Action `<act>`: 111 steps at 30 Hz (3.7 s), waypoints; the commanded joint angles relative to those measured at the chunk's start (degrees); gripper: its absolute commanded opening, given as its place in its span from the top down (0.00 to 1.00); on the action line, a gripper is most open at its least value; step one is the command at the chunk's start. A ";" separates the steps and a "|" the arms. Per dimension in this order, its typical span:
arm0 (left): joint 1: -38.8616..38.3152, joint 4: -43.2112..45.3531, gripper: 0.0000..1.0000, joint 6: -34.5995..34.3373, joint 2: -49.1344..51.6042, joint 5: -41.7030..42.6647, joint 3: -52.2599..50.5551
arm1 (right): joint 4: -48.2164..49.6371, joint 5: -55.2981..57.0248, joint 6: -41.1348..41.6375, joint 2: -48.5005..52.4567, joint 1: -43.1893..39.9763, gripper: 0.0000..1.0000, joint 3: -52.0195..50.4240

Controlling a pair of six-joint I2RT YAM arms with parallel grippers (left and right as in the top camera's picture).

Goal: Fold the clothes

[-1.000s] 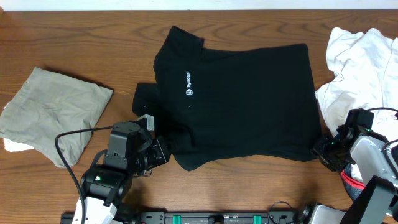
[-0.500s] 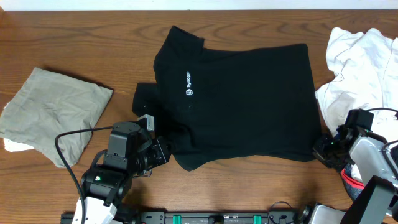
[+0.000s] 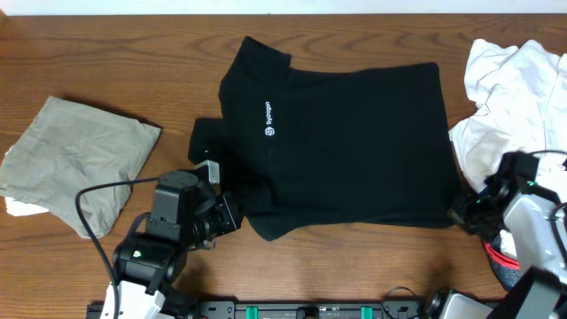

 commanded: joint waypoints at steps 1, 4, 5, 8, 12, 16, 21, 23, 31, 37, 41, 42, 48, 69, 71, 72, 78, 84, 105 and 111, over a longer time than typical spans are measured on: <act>0.31 -1.42 0.94 1.84 -0.55 -3.78 5.03 | -2.21 0.63 -1.81 -3.32 -0.37 0.99 5.38; 0.31 -3.37 0.94 2.97 -0.55 -8.83 7.87 | -4.24 0.63 -2.21 -4.76 -0.39 0.99 8.09; 0.31 -3.37 0.94 3.45 -0.55 -10.10 8.52 | -4.31 0.63 -2.21 -4.98 -0.39 0.99 8.48; 0.31 -3.19 0.94 3.91 -0.52 -15.80 10.08 | -3.98 0.61 -2.19 -5.16 -0.39 0.99 8.87; 0.31 -1.33 0.94 3.96 -0.13 -22.97 10.19 | -1.64 1.11 -2.16 -5.05 -0.37 0.99 8.87; 0.31 1.36 0.94 5.16 1.73 -25.07 10.19 | 0.35 1.92 -2.16 -4.98 -0.37 0.99 8.87; 0.31 5.42 0.94 5.20 7.17 -25.07 10.19 | 2.51 1.88 -2.12 -3.06 -0.37 0.99 8.87; 0.31 7.06 0.94 5.20 9.64 -25.07 10.19 | 3.28 1.90 -2.14 -1.66 -0.37 0.99 8.87; 0.72 15.39 0.94 5.22 18.86 -26.38 10.19 | 8.63 0.90 -1.49 5.09 -0.26 0.99 8.87; 1.66 18.56 0.94 5.20 25.27 -26.38 10.19 | 12.00 -0.09 -1.53 8.83 0.48 0.99 8.87; 1.64 22.03 0.94 5.22 29.03 -26.64 10.19 | 14.36 -0.13 -1.53 9.66 1.42 0.99 8.87; 1.64 22.77 0.94 5.20 29.73 -26.88 10.19 | 14.99 -0.11 -1.53 9.66 1.70 0.99 8.87; 1.66 27.10 0.95 5.20 33.29 -27.45 10.19 | 17.73 -0.04 -0.92 9.68 4.11 0.99 8.87; 4.94 29.94 0.59 5.20 35.36 -23.15 10.19 | 18.34 0.39 -3.56 9.70 5.22 0.64 8.76; 4.83 28.15 0.62 5.22 35.36 -17.64 10.19 | 17.64 0.37 -4.15 9.70 5.31 0.71 8.55; 4.66 26.82 0.64 5.20 35.36 -16.39 10.19 | 17.38 0.37 -4.37 9.73 5.31 0.77 8.37; 1.77 19.32 0.69 9.35 35.65 -15.96 9.68 | 17.59 -2.69 -6.40 10.12 5.99 0.99 6.51; -0.92 19.98 0.68 11.43 36.72 -15.98 9.20 | 19.54 -3.08 -6.93 12.44 9.81 0.96 5.05; -0.94 32.22 0.94 11.15 46.99 -9.99 9.22 | 21.29 -3.06 -6.91 18.29 12.81 0.97 5.05; -0.22 51.56 0.94 2.10 46.62 -0.96 9.94 | 21.24 -3.06 -6.93 18.29 12.81 0.97 5.05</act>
